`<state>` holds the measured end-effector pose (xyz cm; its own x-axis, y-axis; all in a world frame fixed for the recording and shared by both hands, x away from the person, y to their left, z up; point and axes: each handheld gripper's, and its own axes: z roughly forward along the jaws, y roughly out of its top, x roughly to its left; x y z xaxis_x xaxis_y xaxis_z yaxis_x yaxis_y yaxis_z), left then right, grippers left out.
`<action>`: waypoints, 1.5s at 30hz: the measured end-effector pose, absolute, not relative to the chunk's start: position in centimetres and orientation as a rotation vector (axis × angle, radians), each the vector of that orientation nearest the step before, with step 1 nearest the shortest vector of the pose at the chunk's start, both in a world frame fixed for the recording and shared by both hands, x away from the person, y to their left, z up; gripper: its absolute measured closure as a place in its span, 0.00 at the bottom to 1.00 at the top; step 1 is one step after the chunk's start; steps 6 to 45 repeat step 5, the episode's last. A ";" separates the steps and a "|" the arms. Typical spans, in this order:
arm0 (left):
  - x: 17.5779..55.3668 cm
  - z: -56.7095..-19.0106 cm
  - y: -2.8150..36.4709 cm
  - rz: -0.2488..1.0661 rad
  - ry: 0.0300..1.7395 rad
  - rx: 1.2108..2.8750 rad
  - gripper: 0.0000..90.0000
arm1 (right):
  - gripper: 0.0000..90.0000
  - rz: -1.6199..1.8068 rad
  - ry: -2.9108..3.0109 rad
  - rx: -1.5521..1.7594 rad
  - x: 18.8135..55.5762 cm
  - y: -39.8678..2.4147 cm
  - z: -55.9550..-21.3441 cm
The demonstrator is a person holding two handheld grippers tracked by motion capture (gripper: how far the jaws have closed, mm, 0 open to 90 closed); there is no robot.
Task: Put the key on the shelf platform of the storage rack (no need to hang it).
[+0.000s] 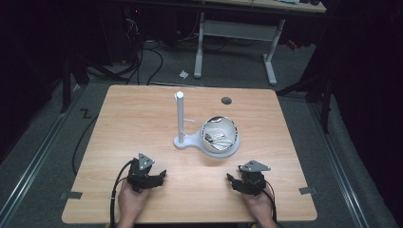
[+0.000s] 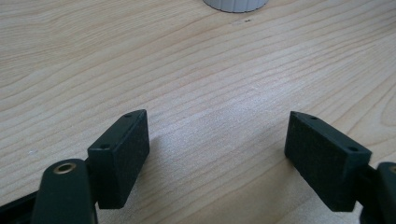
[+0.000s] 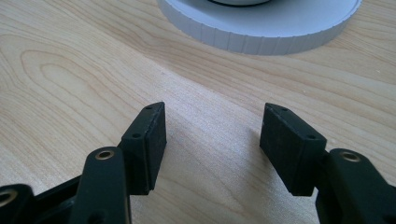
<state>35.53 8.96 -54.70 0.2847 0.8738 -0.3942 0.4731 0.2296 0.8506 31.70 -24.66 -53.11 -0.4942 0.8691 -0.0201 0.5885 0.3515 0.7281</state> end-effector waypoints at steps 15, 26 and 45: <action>35.5 -54.7 9.0 0.441 1.352 1.408 0.25 | 0.46 0.942 2.215 1.275 31.7 -24.7 -53.1; 35.5 -54.7 9.0 0.441 1.352 1.408 0.25 | 0.46 0.942 2.215 1.275 31.7 -24.7 -53.1; 35.5 -54.7 9.0 0.441 1.352 1.408 0.25 | 0.46 0.942 2.215 1.275 31.7 -24.7 -53.1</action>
